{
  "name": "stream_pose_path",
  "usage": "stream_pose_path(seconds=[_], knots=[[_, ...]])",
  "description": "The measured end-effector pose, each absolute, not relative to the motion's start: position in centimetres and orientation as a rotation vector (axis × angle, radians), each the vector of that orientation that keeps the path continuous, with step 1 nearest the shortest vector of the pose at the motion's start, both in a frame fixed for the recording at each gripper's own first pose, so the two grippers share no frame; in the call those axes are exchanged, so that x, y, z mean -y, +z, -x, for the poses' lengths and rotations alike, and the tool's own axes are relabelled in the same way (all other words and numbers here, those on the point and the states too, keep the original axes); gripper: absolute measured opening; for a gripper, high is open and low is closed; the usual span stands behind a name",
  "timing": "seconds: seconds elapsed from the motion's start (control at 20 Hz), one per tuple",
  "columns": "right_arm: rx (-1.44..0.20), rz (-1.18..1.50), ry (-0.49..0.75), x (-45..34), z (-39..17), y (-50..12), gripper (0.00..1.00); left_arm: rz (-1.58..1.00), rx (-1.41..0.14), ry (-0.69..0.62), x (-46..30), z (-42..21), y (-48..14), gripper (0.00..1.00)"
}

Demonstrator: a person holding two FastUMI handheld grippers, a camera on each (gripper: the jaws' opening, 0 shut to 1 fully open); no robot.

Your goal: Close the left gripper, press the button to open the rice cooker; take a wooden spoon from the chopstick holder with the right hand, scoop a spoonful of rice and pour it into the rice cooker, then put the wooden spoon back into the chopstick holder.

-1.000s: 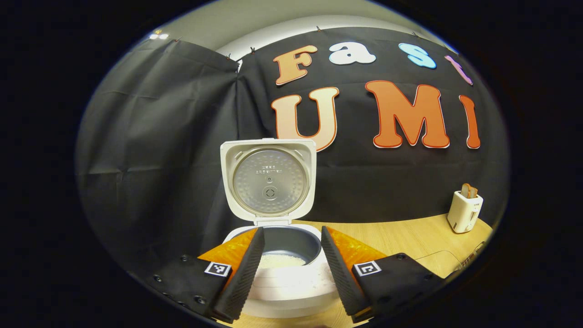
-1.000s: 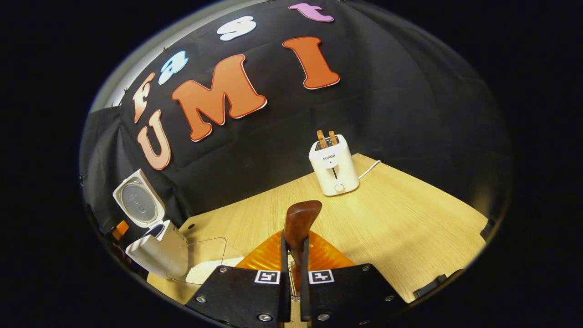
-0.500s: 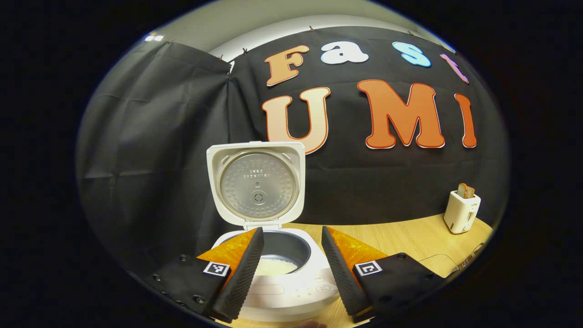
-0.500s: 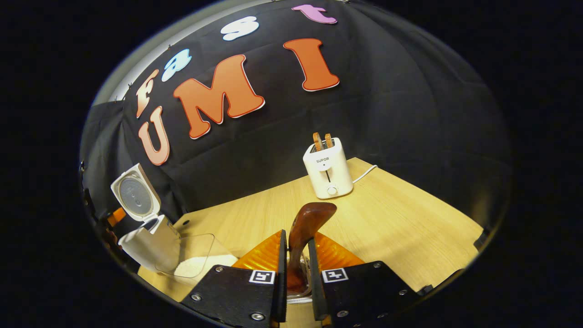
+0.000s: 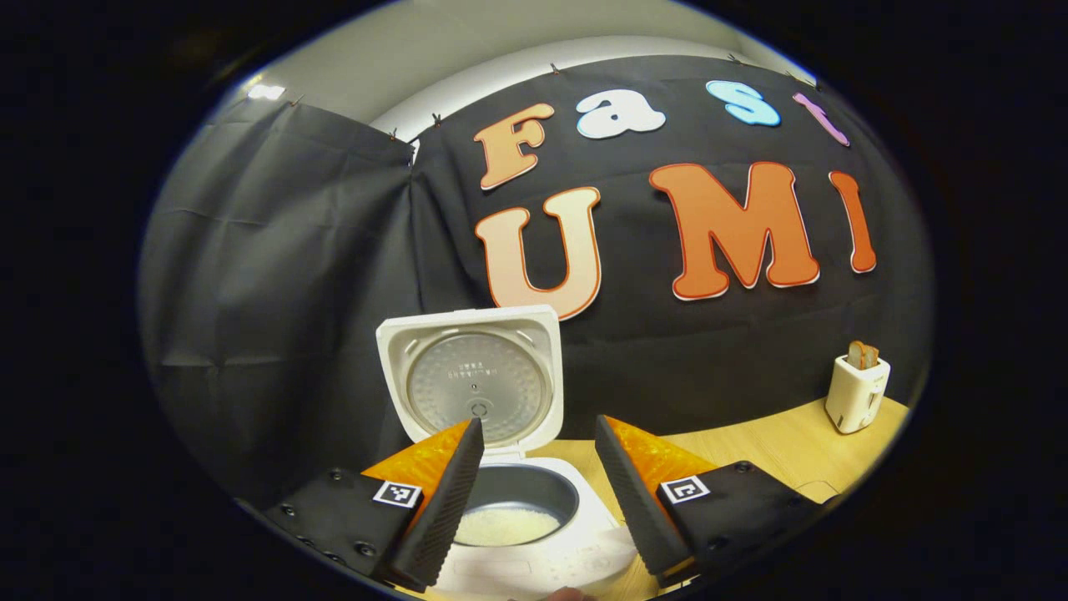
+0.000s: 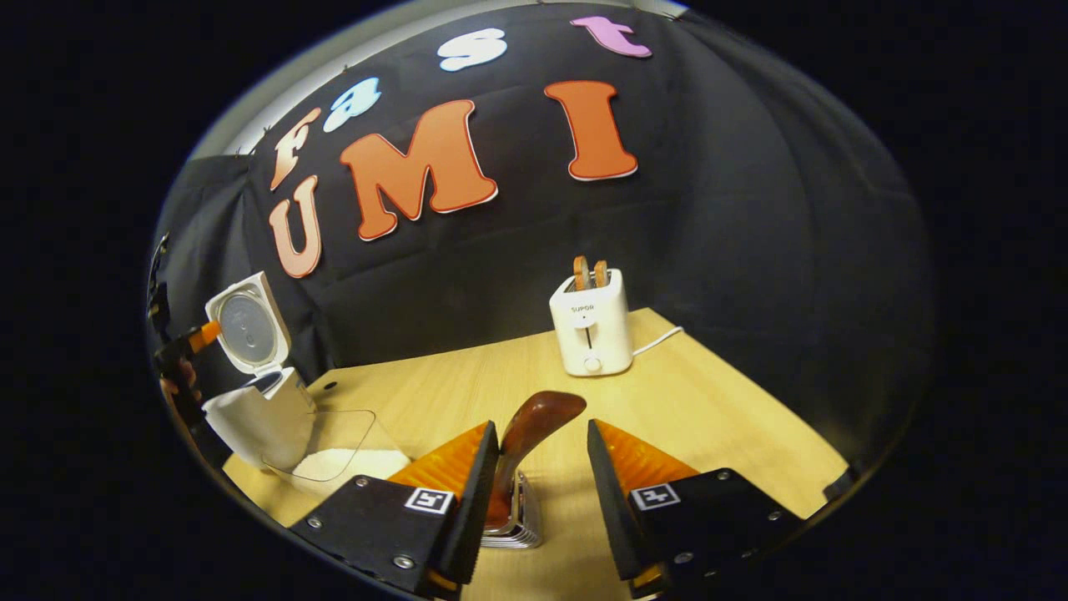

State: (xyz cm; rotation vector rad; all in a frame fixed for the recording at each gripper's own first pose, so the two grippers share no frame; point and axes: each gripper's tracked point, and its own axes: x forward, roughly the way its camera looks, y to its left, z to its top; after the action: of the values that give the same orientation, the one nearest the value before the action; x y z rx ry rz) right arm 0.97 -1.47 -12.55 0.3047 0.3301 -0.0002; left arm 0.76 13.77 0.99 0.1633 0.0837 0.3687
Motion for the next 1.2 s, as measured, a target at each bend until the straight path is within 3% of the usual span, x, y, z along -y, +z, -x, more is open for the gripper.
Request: stream_pose_path(seconds=[0.05, 0.1, 0.2, 0.25, 0.3, 0.8, 0.9, 1.2], knots=[[-0.319, -0.300, -0.008, 2.2, -1.1, -11.9, 0.67, -0.148, -0.079, 0.374, -14.4, -1.2, 1.8, 0.82], [-0.307, -0.304, -0.014, 2.6, -1.2, -11.3, 0.74, -0.137, -0.076, 0.389, -15.3, -1.6, 2.7, 0.89], [-0.278, -0.306, -0.034, 3.5, -1.6, -10.4, 0.80, -0.145, -0.052, 0.408, -16.7, -2.5, 5.0, 0.88], [-0.269, -0.301, -0.044, 3.9, -1.7, -10.0, 0.82, -0.160, -0.046, 0.414, -17.4, -3.2, 5.8, 0.83], [-0.259, -0.296, -0.053, 4.5, -1.8, -9.7, 0.83, -0.163, -0.045, 0.417, -17.8, -4.0, 6.5, 0.88], [-0.131, -0.175, -0.085, 6.2, -1.9, -3.3, 0.87, -0.073, -0.075, 0.490, -25.0, -11.9, 11.9, 0.88], [-0.104, -0.160, -0.085, 6.3, -1.7, -2.2, 0.87, -0.038, -0.078, 0.496, -26.4, -13.5, 12.6, 0.82], [-0.067, -0.152, -0.083, 6.0, -1.4, -0.6, 0.87, 0.041, -0.157, 0.524, -30.5, -18.0, 12.0, 0.84]])
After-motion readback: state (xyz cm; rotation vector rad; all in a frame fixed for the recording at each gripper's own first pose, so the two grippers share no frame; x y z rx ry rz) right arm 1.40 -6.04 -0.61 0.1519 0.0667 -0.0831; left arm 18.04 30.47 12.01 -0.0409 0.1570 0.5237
